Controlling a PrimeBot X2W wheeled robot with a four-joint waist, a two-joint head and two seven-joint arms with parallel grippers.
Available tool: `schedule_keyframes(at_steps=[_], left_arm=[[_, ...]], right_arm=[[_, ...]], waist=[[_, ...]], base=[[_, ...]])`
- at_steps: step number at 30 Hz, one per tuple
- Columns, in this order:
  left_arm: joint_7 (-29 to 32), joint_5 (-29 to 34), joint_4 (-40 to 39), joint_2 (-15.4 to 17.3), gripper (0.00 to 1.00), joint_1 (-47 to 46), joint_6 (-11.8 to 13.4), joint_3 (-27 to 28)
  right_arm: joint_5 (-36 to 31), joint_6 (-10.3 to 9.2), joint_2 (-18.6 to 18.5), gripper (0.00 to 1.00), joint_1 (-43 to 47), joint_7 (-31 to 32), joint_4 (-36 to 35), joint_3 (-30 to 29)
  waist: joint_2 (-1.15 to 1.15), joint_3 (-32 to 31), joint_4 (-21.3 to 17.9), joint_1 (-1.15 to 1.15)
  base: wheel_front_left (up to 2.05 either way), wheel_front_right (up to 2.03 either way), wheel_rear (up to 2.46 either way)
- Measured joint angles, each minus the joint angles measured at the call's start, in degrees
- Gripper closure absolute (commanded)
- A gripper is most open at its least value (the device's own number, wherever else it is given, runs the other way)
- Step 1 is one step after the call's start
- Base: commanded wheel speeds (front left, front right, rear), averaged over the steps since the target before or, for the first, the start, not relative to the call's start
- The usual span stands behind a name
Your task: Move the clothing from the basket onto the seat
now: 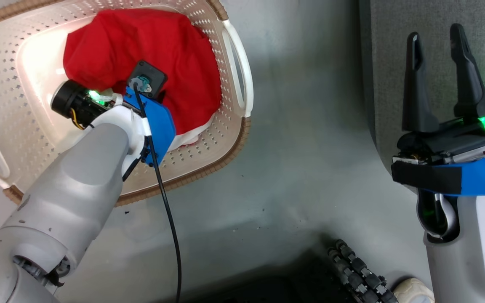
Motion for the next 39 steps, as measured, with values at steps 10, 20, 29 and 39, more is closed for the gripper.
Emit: schedule_keyframes(at_steps=[10,20,29,39], left_arm=[[-10.95,-3.75,-0.37,-2.03,1.00,-0.91,0.00,-1.72],[-17.42,-5.12,-2.04,-4.43,1.00,-0.85,0.18,1.71],[-17.51,3.89,-16.03,-1.80,1.00,5.66,3.60,13.78],[-17.50,13.17,-26.16,-1.54,1.00,13.42,4.09,24.95]], right_arm=[[-1.00,0.00,0.00,0.00,-0.80,0.00,0.65,-0.87],[-3.68,0.00,0.01,0.00,-0.45,0.01,2.30,-2.19],[-4.09,0.00,-0.35,0.00,1.66,0.01,4.82,-2.19],[-3.97,0.00,-0.60,0.00,5.41,0.00,7.17,-2.13]], waist=[[0.00,-3.56,2.12,0.00],[0.00,-10.54,6.48,0.00],[0.00,-19.52,9.94,0.00],[0.00,-30.31,11.79,-0.01]], base=[[0.00,0.00,0.00],[0.00,0.00,0.00],[0.00,0.00,0.00],[0.00,0.00,0.00]])
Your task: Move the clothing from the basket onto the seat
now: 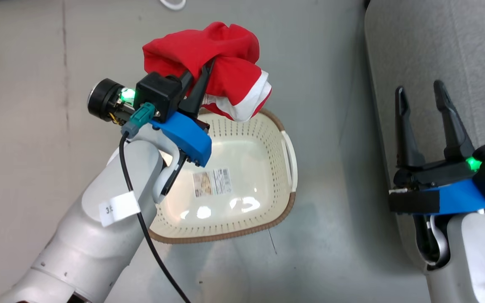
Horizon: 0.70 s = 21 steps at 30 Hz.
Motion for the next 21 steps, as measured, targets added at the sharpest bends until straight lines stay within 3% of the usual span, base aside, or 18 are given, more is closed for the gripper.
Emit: schedule_keyframes(at_steps=[10,21], left_arm=[[-0.01,5.93,-5.98,-1.54,1.00,4.92,-1.24,6.32],[-0.01,9.14,-9.29,-2.64,1.00,9.15,-2.30,8.62]], right_arm=[[0.46,0.00,0.20,0.00,4.79,0.01,2.14,0.19],[0.60,0.00,0.41,0.00,10.20,0.00,3.71,0.07]], waist=[[0.00,-9.81,0.18,0.00],[0.00,-19.09,0.37,-0.01]], base=[[0.00,0.00,0.00],[0.00,0.00,0.00]])
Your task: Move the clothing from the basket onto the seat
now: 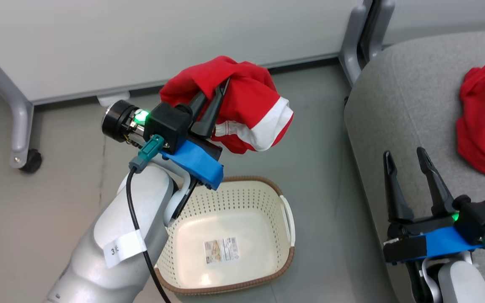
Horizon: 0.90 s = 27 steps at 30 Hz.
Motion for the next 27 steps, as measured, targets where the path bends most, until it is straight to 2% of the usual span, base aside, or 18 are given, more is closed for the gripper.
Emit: schedule_keyframes(at_steps=[15,20,27], left_arm=[[0.00,1.23,-0.52,-0.63,1.00,2.81,-0.94,0.21],[0.00,1.65,-0.79,-0.88,1.00,3.04,-1.00,0.18],[0.00,2.38,-1.14,-1.27,1.00,2.97,-1.08,0.10]], right_arm=[[0.09,0.00,0.12,0.00,2.32,0.01,-0.03,1.04],[0.07,0.00,-0.57,0.00,-1.50,0.00,-1.49,3.96],[0.48,0.00,-1.96,0.00,-9.70,0.00,-1.30,11.94]], waist=[[0.00,-5.94,1.54,0.01],[0.00,-5.87,1.94,0.01],[0.00,-4.53,2.54,0.02]], base=[[0.00,0.00,0.00],[0.00,0.00,0.00],[0.00,0.00,0.00]])
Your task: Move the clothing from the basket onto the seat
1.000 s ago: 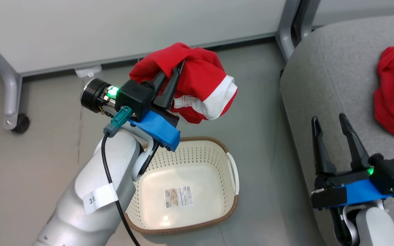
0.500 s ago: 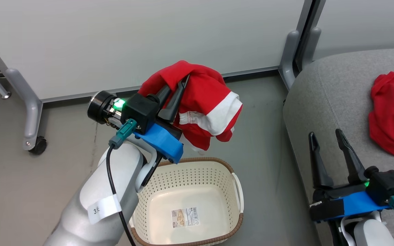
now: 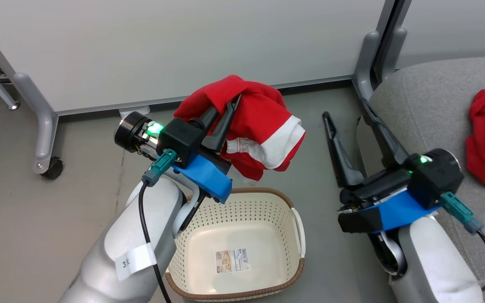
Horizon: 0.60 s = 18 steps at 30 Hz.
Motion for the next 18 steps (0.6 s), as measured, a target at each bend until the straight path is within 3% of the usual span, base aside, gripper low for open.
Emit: schedule_keyframes(at_steps=[7,18], left_arm=[[0.00,0.75,-0.40,-0.77,1.00,-0.67,-0.18,-0.38],[0.00,1.72,-1.83,-1.81,1.00,-1.77,-0.40,-1.43]], right_arm=[[-0.10,0.00,-0.26,0.00,-7.20,0.01,4.20,7.16],[0.60,0.00,-0.75,0.00,-13.86,-0.01,16.96,12.06]], waist=[[0.00,1.47,1.17,0.00],[0.00,3.14,3.01,0.00]], base=[[0.00,0.00,0.00],[0.00,0.00,0.00]])
